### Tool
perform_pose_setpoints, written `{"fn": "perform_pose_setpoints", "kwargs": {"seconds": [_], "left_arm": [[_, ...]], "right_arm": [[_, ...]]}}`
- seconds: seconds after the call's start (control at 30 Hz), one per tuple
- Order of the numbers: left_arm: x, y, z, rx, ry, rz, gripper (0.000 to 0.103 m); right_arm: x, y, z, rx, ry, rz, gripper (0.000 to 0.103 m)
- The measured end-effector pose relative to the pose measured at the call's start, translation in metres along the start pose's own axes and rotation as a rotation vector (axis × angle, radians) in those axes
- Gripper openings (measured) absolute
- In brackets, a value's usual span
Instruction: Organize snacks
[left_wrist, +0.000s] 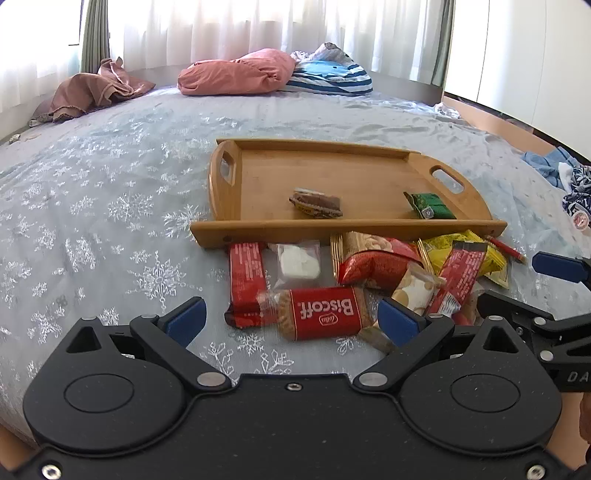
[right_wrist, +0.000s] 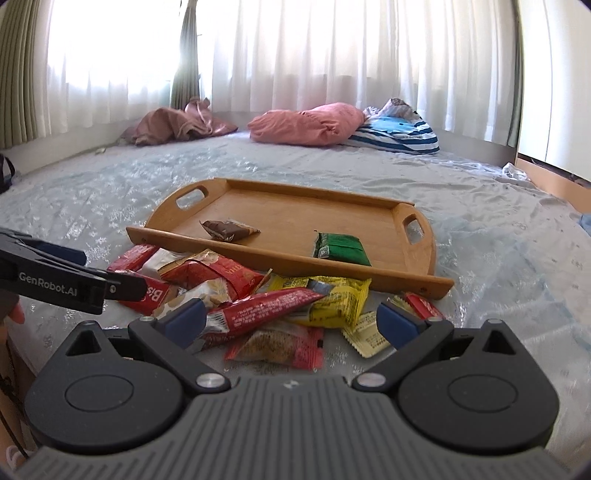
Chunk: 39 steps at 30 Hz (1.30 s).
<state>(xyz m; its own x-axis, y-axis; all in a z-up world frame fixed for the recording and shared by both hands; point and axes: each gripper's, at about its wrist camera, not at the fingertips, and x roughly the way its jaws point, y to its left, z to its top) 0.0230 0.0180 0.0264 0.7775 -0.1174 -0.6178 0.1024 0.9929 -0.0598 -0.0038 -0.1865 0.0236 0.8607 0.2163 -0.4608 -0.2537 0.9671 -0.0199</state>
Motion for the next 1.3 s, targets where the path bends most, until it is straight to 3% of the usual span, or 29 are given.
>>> {"fn": "perform_pose_setpoints", "kwargs": {"seconds": [0.2,0.6,0.87,0.93,1.0,1.2,1.3], "left_arm": [[0.004,-0.002,-0.006,-0.009,0.008,0.005,0.099],[0.015,-0.005,-0.008,-0.029,0.046,0.002,0.097],[0.014,-0.009,-0.006,-0.015,0.040,-0.009,0.083],[0.013,-0.010,-0.006,-0.017,0.049,-0.017,0.058],[0.014,-0.011,-0.006,-0.002,0.064,0.010,0.049],[0.010,-0.014,-0.011,0.039,0.057,0.026,0.045],[0.010,-0.015,-0.009,0.026,0.054,0.021,0.052]], "right_arm": [[-0.006,0.003,-0.010,-0.002,-0.021,-0.017,0.100],[0.005,0.009,-0.022,-0.008,0.020,-0.016,0.091],[0.016,0.011,-0.025,0.005,0.047,-0.031,0.090],[0.019,0.011,-0.024,0.007,0.052,-0.033,0.090],[0.021,0.012,-0.023,0.007,0.054,-0.035,0.090],[0.024,0.013,-0.022,0.011,0.055,-0.029,0.090],[0.028,0.015,-0.021,0.010,0.057,-0.030,0.090]]}}
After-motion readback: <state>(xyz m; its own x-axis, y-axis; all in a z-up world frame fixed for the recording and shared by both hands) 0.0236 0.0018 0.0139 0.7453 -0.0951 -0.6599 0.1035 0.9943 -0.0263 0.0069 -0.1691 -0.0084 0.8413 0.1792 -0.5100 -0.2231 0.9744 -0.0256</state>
